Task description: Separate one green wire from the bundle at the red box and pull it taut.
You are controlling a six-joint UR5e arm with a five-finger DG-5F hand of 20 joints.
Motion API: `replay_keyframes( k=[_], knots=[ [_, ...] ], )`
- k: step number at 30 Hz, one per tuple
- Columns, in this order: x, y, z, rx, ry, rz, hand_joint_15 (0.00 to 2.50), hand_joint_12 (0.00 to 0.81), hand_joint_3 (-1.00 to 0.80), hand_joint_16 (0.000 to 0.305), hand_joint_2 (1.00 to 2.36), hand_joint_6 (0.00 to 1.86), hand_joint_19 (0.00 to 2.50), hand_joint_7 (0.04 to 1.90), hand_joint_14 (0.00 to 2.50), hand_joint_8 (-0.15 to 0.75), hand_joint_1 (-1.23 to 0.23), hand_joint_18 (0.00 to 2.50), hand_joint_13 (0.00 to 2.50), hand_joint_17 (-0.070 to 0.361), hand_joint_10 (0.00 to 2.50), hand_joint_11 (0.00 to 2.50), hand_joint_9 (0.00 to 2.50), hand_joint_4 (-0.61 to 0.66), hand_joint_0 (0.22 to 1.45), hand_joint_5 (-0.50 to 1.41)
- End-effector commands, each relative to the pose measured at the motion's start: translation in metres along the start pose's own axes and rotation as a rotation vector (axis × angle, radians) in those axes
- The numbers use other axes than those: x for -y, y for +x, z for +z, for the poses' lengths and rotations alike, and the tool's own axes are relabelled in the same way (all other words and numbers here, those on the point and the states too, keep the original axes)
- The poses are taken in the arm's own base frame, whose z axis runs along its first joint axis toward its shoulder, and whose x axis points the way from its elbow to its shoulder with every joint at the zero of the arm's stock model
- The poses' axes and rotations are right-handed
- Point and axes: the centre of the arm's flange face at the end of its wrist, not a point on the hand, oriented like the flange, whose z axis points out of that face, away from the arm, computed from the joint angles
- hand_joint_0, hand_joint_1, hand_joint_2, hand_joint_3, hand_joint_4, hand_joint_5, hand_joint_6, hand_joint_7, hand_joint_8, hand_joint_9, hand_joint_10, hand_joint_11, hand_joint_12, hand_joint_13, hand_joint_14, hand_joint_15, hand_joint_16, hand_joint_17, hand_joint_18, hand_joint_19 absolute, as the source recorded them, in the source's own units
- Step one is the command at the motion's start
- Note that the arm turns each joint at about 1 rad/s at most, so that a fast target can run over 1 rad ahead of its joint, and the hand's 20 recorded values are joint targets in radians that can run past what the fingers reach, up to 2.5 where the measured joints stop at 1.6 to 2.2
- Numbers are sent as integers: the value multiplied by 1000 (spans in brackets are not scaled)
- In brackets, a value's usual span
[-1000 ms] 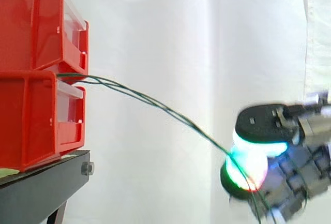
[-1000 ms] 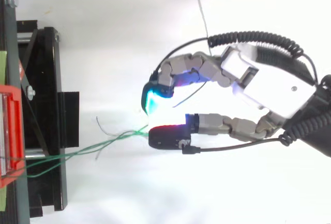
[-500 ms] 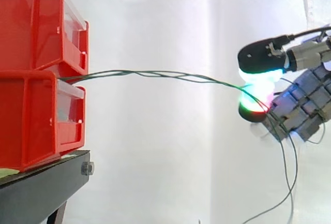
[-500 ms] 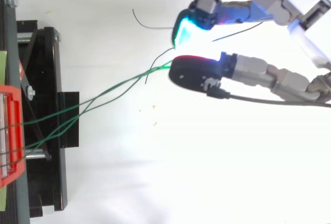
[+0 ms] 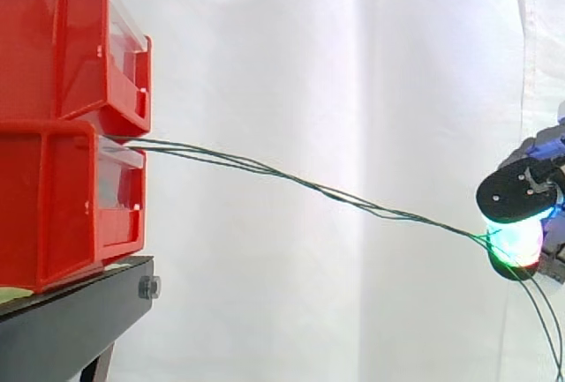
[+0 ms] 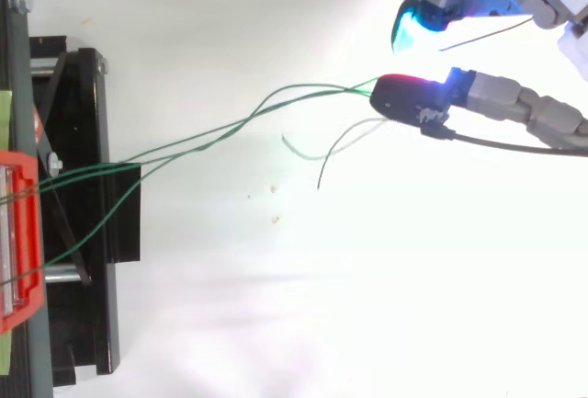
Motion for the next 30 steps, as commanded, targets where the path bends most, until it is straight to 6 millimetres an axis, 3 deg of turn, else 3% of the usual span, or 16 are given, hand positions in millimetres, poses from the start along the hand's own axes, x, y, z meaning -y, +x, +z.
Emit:
replay_keyframes(
  k=[1,7,9,10,11,12,17,30],
  knots=[
    [1,-2,0,41,15,-26,343,346,-168,51,1017,868,517,1122,14,239,-722,632,722,115,11,288,961,-17,612,-109],
    [-5,2,1,53,-5,4,343,345,-168,51,1017,868,517,1122,14,239,-722,632,722,115,11,288,963,-18,612,-109],
    [-2,8,3,54,-9,15,336,346,-168,51,1017,868,517,1122,14,238,-722,632,722,115,11,289,963,-18,612,-109],
    [8,18,4,46,-11,30,336,345,-171,51,1017,868,516,1123,14,241,-722,631,722,115,11,289,963,-18,613,-109],
    [2,13,4,52,-9,20,335,346,-165,51,1017,868,515,1122,14,241,-722,631,721,115,11,288,963,-18,611,-109],
    [21,33,6,28,-29,106,339,347,-168,51,1017,868,516,1122,14,238,-722,631,720,115,11,290,963,-16,612,-109],
    [45,71,13,-36,-110,451,339,348,-168,51,1017,868,517,1122,14,237,-722,631,720,115,10,282,963,-16,612,-109],
    [41,81,12,-85,-154,587,338,348,-165,51,1018,869,519,1120,14,241,-722,633,720,115,11,289,964,-18,611,-109]
  ],
)
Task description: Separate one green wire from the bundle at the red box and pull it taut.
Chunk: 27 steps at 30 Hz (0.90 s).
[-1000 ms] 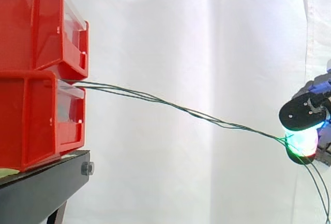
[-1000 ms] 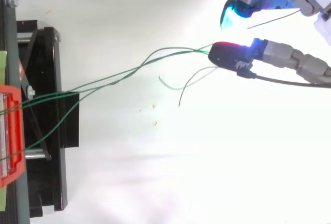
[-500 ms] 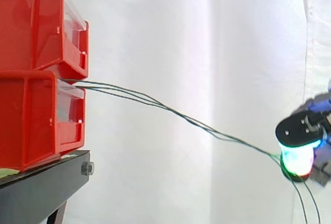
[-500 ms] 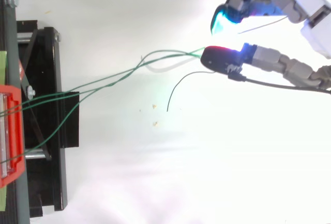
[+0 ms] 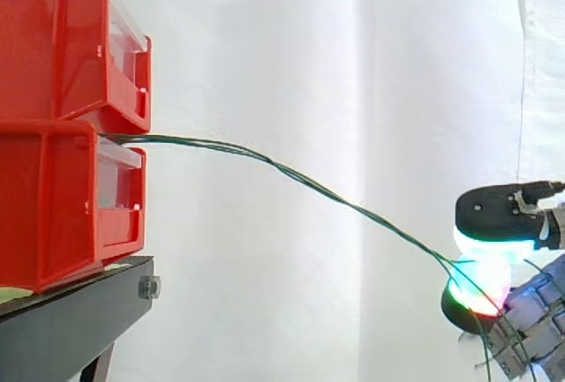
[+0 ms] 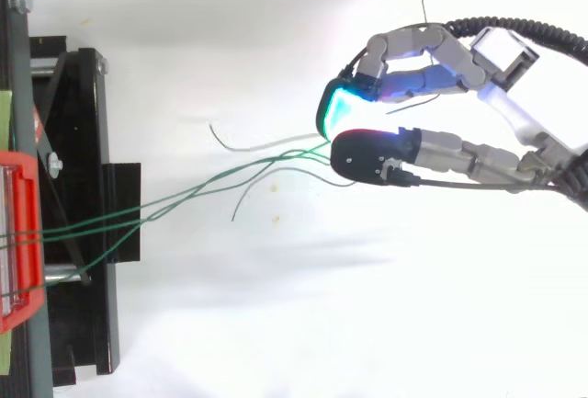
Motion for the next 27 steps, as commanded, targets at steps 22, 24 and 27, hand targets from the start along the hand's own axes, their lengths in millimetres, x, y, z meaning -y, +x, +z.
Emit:
replay_keyframes(
  k=[22,24,27],
  knots=[
    [-2,6,-3,-10,-10,4,335,348,-164,51,1016,868,516,1121,14,239,-723,635,723,115,10,284,962,-17,613,-109],
    [-2,4,-2,-8,-11,6,332,348,-168,51,1017,868,510,1121,14,236,-723,634,722,115,11,289,962,-17,614,-109],
    [-2,4,-2,-8,-11,6,334,346,-164,51,1017,869,516,1121,15,242,-723,635,721,115,10,281,964,-17,613,-109]
  ],
)
